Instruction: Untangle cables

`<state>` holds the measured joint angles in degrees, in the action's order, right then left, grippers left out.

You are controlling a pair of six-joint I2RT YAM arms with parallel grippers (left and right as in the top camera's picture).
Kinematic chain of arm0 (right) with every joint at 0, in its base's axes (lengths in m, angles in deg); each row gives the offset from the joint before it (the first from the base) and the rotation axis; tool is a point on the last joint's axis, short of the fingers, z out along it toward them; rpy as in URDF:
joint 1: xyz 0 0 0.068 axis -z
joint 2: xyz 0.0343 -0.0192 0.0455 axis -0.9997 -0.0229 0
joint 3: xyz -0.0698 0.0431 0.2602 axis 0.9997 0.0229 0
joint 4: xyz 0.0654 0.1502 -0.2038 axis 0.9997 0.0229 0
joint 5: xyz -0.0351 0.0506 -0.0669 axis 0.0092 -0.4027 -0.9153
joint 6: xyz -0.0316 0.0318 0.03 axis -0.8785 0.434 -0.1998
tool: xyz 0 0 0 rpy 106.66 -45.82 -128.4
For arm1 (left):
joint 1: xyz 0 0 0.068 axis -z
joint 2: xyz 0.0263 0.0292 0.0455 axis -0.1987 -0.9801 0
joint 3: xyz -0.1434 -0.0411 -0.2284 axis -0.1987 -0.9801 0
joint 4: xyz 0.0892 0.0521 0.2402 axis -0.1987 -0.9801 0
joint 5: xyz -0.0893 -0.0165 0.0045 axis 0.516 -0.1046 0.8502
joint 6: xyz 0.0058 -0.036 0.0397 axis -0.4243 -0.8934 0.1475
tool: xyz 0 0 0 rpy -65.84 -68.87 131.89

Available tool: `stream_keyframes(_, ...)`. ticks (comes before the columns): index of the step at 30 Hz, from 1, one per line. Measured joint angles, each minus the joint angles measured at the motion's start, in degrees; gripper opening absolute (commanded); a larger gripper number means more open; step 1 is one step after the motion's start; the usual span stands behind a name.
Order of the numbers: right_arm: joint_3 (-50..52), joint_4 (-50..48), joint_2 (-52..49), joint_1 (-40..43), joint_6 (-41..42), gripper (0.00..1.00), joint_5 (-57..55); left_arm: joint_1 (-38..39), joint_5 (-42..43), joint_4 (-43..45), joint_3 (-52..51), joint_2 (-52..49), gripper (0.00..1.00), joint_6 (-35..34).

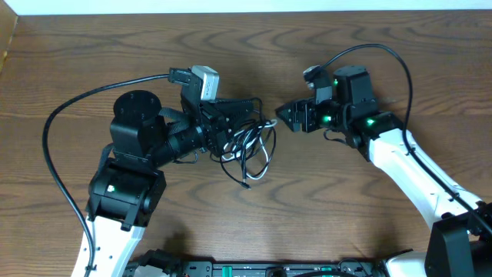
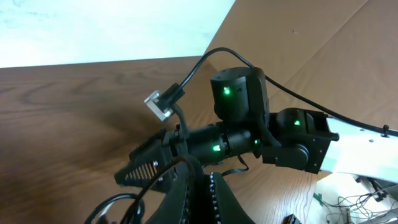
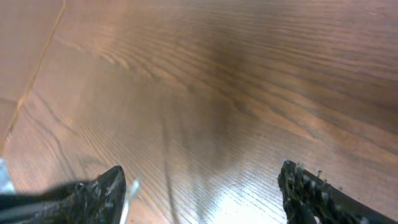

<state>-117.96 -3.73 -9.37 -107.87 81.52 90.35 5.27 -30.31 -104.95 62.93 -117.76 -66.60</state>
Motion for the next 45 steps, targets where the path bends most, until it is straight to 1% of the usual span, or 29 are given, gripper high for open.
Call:
stream_keyframes(7,0.0,0.0,0.0,0.0,11.7,0.71,-0.6,0.0,0.0,0.0,0.0,0.0,0.08,0.2)
stream_keyframes(12,0.0,1.0,0.0,-0.1,21.4,0.65,-0.1,0.0,0.0,0.0,0.0,-0.2,0.08,0.4)
stream_keyframes(15,0.0,1.3,0.0,-0.1,25.8,0.65,1.7,0.0,0.0,0.0,0.0,-0.3,0.07,0.9)
stream_keyframes(20,0.0,1.8,0.0,-0.5,30.3,0.66,4.9,0.0,0.0,0.0,0.0,-1.0,0.08,1.5)
stream_keyframes(23,0.0,1.8,0.0,-1.8,32.9,0.68,5.7,0.0,0.0,0.0,0.0,-1.8,0.08,1.9)
stream_keyframes(26,0.0,1.1,0.0,-3.7,36.1,0.66,6.5,0.0,0.0,0.0,0.0,-2.4,0.08,2.6)
stream_keyframes(28,0.0,1.0,0.0,-4.5,37.8,0.6,6.7,0.0,0.0,0.0,0.0,-2.6,0.08,2.8)
stream_keyframes(29,0.0,1.0,0.0,-4.8,38.6,0.5,6.8,0.0,0.0,0.0,0.0,-2.7,0.08,3.0)
stream_keyframes(30,0.0,1.0,0.0,-5.2,39.3,0.42,6.8,0.0,0.0,0.0,0.0,-2.7,0.08,3.0)
stream_keyframes(33,0.0,0.1,0.0,-6.1,41.0,0.4,7.1,0.0,0.0,0.1,0.0,-2.7,0.08,3.2)
stream_keyframes(35,0.0,0.0,0.0,-6.3,41.7,0.33,7.3,0.0,0.0,0.1,0.0,-2.7,0.08,3.2)
stream_keyframes(36,0.0,0.0,0.0,-6.4,42.1,0.32,7.3,0.0,0.0,0.1,0.0,-2.7,0.08,3.2)
stream_keyframes(40,0.0,0.0,0.0,-6.5,42.8,0.33,7.3,0.0,0.0,0.1,0.0,-2.7,0.08,3.3)
stream_keyframes(43,0.0,0.0,0.0,-6.6,43.2,0.19,7.4,0.0,0.0,0.3,0.0,-2.7,0.08,3.4)
stream_keyframes(45,0.0,0.0,0.0,-6.8,43.7,0.17,7.3,0.0,0.0,0.4,0.0,-2.7,0.08,3.4)
